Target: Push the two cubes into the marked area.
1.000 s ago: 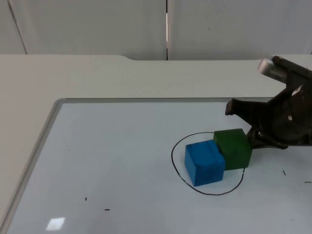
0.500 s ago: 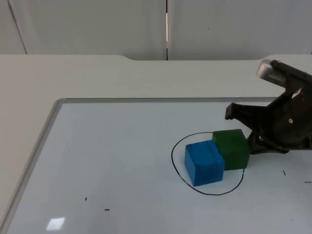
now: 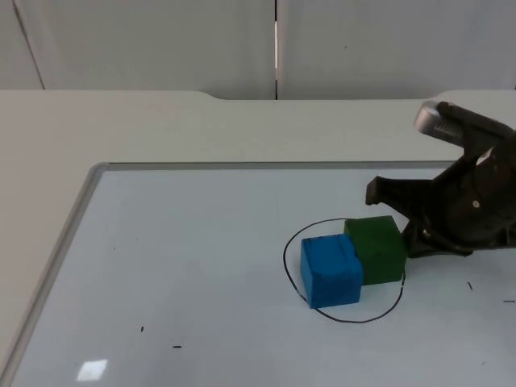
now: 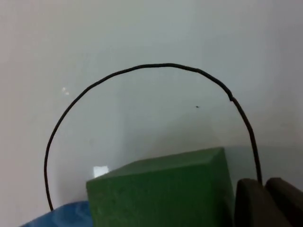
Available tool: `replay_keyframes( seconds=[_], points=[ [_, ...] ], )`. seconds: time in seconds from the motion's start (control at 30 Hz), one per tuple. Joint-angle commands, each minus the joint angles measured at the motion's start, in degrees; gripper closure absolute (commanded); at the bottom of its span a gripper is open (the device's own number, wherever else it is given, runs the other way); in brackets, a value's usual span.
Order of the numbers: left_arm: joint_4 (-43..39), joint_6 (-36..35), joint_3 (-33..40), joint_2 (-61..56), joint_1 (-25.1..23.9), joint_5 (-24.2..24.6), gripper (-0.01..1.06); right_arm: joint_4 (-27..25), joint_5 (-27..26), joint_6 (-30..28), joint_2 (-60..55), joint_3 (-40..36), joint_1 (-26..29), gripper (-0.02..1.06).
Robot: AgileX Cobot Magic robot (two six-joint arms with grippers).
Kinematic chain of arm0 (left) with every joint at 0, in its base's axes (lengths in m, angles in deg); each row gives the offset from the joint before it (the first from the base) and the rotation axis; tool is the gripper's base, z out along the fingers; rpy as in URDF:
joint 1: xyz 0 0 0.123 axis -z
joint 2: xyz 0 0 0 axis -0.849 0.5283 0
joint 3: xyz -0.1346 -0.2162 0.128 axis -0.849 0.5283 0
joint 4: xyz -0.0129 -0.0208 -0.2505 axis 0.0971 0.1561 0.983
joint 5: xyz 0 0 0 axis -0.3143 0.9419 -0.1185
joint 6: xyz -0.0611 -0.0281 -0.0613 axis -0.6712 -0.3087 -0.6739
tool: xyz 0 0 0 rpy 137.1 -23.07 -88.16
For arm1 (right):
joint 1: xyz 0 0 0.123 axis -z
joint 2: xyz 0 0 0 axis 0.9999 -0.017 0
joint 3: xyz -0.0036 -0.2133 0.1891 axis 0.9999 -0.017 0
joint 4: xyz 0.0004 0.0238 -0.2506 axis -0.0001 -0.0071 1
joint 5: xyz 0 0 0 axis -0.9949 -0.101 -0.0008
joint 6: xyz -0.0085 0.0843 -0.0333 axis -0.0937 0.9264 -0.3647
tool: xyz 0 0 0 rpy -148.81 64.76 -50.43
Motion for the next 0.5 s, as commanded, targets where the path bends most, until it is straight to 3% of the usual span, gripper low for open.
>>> replay_keyframes(
  seconds=[0.0,0.1,0.3,0.47],
  points=[
    [0.2,-0.3,0.2,-0.3,-0.2,-0.4,1.05,0.7,0.2,-2.3,0.1,0.3,-0.2,0.99],
    [0.2,-0.3,0.2,-0.3,-0.2,-0.4,1.05,5.2,1.3,-2.4,0.1,0.3,0.3,0.99],
    [0.2,-0.3,0.2,-0.3,-0.2,-0.4,1.05,7.2,4.5,-2.4,0.7,0.3,4.0,0.99],
    [0.2,-0.3,0.2,-0.3,-0.2,-0.4,1.05,9.9,8.5,-2.4,5.7,0.3,11.8,0.99]
  ],
)
